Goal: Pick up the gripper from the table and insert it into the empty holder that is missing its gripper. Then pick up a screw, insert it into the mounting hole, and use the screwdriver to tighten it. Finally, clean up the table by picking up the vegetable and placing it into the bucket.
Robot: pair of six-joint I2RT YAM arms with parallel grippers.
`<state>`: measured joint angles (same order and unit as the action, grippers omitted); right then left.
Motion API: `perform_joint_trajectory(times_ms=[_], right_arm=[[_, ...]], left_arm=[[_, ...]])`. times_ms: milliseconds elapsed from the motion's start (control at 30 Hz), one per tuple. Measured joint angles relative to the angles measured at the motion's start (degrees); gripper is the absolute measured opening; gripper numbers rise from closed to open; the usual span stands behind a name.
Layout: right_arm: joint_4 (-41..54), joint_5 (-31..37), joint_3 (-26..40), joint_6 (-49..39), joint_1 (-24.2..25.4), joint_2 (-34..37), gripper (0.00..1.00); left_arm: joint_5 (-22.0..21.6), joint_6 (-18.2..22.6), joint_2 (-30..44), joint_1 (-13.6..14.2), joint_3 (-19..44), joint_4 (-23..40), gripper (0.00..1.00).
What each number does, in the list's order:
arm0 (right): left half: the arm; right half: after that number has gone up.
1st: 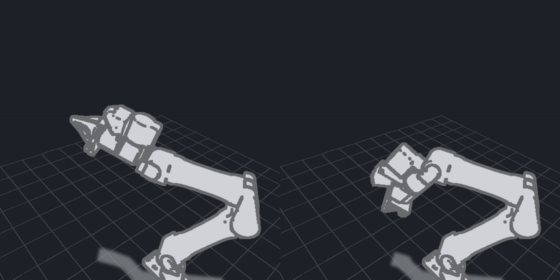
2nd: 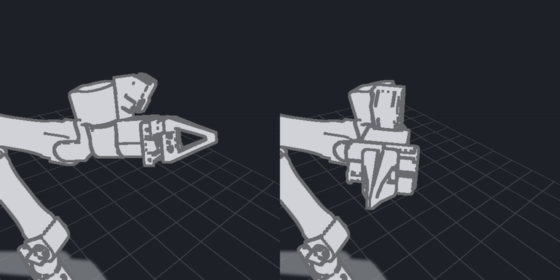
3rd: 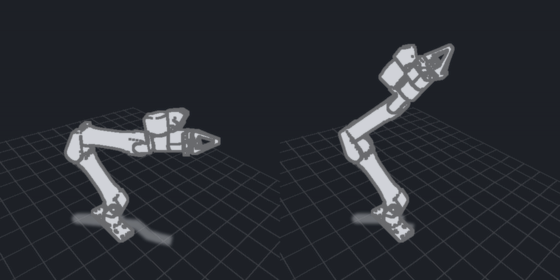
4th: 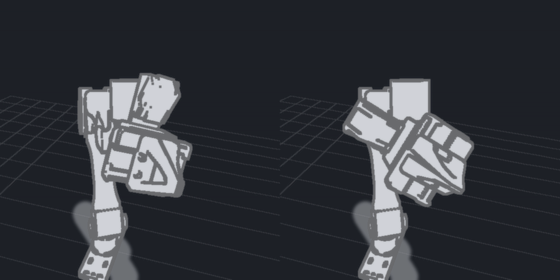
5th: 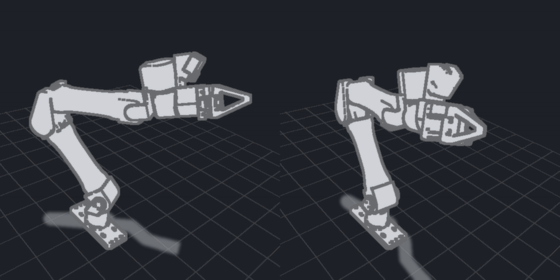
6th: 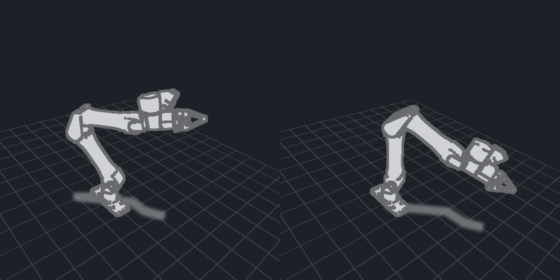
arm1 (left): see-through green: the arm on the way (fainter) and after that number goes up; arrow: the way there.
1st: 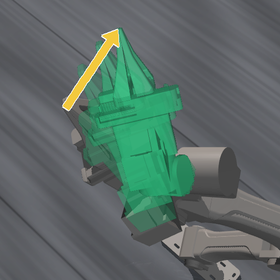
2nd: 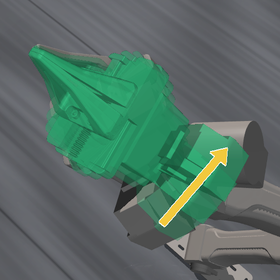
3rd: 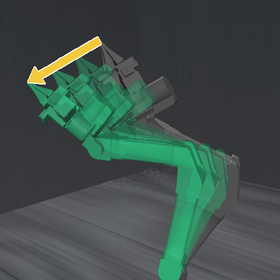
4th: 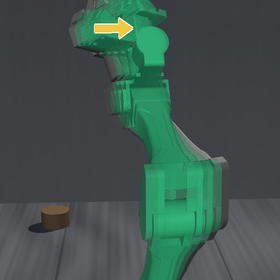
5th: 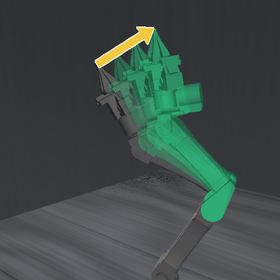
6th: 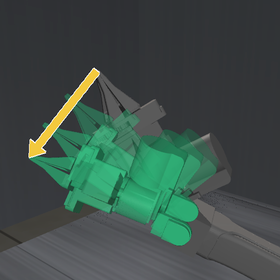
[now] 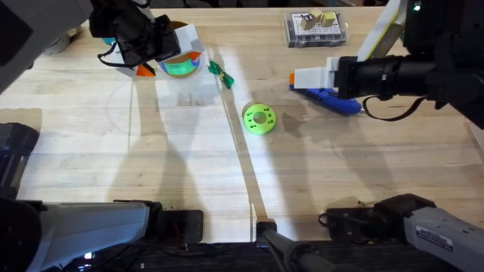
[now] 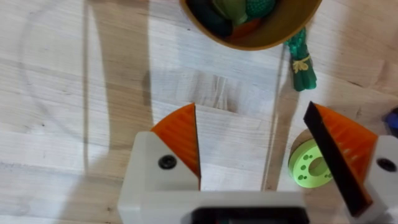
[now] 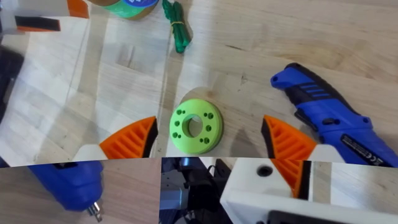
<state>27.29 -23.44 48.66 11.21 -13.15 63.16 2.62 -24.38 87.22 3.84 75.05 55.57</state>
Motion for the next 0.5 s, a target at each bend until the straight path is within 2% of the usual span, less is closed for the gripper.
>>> perform_joint_trajectory(times_ms=[133, 300, 400, 500], right_arm=[[0.6, 0.0, 0.0, 0.0, 0.0, 0.0, 0.987], [0.6, 0.0, 0.0, 0.0, 0.0, 0.0, 0.987], [0.6, 0.0, 0.0, 0.0, 0.0, 0.0, 0.987], [0.6, 0.0, 0.0, 0.0, 0.0, 0.0, 0.987]], left_arm=[[0.3, -1.0, 0.3, -0.3, 0.0, 1.1, 0.989], [2.3, -5.0, 0.9, 0.3, 0.0, -0.6, 0.989], [1.5, -8.8, 0.9, 3.2, 0.0, -2.9, 0.989], [-2.4, -13.6, 1.0, 8.8, 0.0, -5.4, 0.989]])
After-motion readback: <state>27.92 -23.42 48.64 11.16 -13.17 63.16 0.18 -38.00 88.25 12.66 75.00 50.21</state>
